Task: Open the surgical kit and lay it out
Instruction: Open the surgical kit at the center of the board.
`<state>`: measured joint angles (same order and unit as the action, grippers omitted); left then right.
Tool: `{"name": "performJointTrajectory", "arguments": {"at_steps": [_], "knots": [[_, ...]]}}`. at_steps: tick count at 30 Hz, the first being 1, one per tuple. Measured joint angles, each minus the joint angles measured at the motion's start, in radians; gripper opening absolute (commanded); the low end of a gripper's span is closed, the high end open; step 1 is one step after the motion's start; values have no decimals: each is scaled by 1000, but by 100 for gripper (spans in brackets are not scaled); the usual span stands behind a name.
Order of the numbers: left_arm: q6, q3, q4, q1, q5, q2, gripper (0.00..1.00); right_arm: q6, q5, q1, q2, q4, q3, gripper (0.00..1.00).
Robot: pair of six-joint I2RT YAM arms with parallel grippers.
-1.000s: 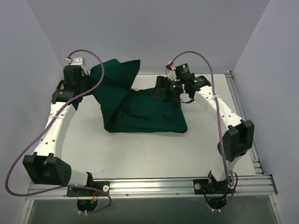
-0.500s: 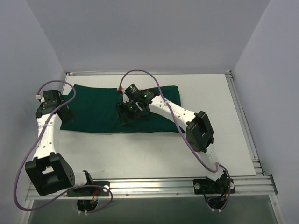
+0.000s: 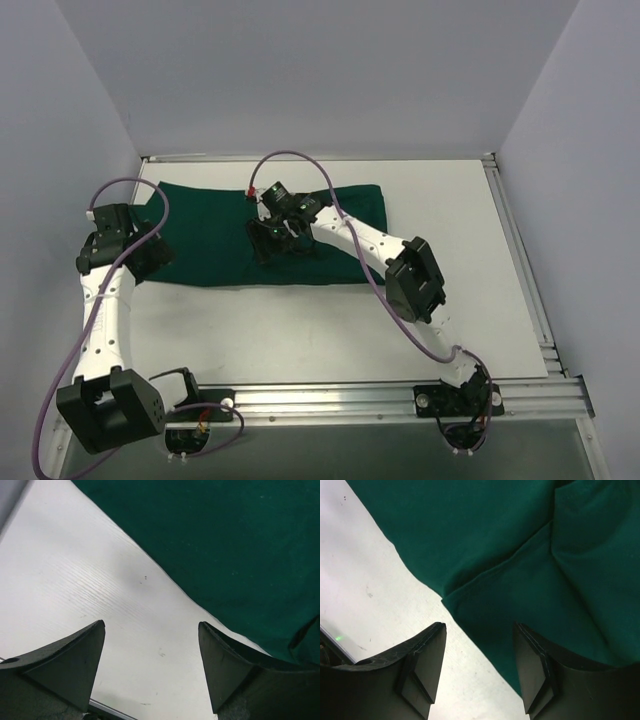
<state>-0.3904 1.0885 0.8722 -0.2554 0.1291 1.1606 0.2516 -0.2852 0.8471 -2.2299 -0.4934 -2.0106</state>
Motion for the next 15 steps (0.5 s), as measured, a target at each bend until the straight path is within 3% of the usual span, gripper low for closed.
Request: {"name": "performJointTrajectory", "arguments": {"at_steps": [10,15], "knots": [[-43,0,5,5,-105,0,82,-4,-3,19,-79,3,-56,53],[-43,0,5,5,-114,0,82,-4,-3,19,-79,4,-58,46]]}}
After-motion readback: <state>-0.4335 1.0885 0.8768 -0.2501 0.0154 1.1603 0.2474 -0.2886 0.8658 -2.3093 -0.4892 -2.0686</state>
